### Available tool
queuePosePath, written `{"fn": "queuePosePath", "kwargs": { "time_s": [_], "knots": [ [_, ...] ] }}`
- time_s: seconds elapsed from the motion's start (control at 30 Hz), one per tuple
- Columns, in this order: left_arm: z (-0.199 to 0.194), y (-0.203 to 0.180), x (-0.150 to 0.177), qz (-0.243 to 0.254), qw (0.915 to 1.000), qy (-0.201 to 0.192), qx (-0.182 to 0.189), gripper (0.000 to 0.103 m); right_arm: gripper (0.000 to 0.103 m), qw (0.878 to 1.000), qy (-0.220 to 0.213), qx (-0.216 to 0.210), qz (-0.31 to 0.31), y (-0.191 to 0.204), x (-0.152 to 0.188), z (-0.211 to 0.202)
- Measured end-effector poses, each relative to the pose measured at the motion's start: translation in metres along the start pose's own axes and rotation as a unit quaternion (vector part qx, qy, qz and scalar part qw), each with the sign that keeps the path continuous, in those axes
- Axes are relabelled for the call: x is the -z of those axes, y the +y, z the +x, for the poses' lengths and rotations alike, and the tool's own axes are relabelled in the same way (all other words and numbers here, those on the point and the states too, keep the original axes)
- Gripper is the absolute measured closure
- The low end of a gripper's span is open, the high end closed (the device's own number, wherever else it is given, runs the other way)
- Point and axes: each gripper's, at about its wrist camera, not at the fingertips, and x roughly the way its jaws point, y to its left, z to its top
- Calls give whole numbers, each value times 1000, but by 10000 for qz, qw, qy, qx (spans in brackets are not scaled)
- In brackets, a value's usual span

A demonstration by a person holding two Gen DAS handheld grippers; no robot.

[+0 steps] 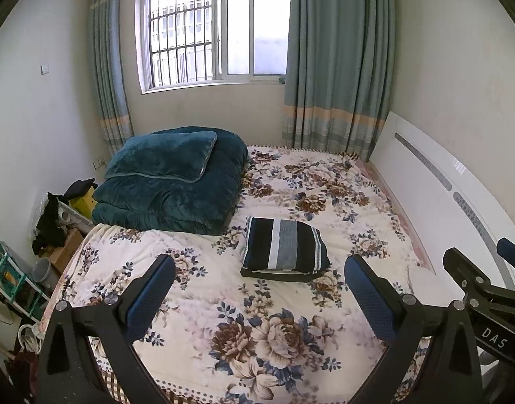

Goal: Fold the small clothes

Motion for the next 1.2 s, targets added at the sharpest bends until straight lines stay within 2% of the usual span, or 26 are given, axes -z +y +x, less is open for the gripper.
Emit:
{"fn": "queuePosePath", "kwargs": {
  "time_s": [1.2],
  "knots": [
    [-3,-1,-3,-20,9999,-62,-93,0,0,10000,-27,-37,53,8,3,-3]
  ]
}}
